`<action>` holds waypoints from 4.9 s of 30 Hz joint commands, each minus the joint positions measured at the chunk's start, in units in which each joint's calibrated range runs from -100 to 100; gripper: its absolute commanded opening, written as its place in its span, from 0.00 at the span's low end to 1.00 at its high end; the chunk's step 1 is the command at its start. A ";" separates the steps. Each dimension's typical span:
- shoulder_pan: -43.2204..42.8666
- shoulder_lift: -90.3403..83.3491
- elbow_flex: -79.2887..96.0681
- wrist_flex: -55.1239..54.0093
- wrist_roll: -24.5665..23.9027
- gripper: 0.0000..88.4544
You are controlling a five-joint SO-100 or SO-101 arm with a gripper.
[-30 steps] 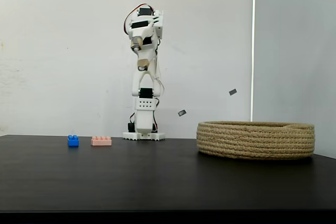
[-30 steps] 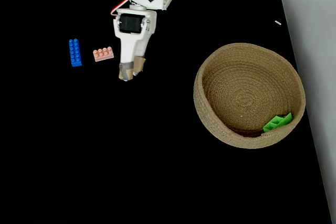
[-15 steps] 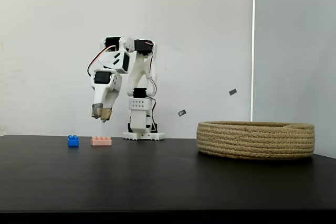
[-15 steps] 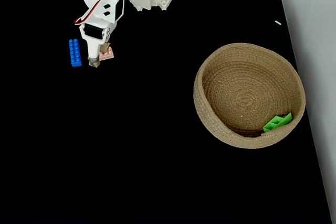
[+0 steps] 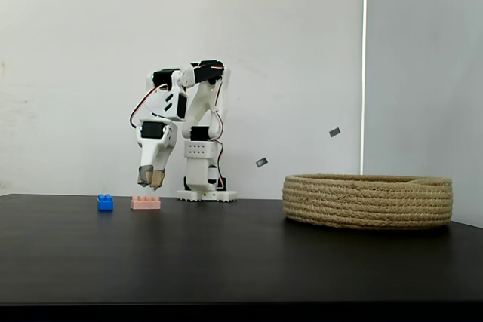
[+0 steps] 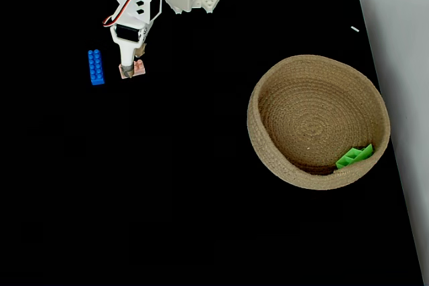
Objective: Place the lego blocks in the tray
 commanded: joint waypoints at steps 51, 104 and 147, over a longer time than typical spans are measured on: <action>0.00 1.72 7.48 -10.24 4.25 0.00; -56.38 29.83 -55.17 -4.91 -24.37 0.20; 3.63 13.75 -31.28 11.50 9.43 0.31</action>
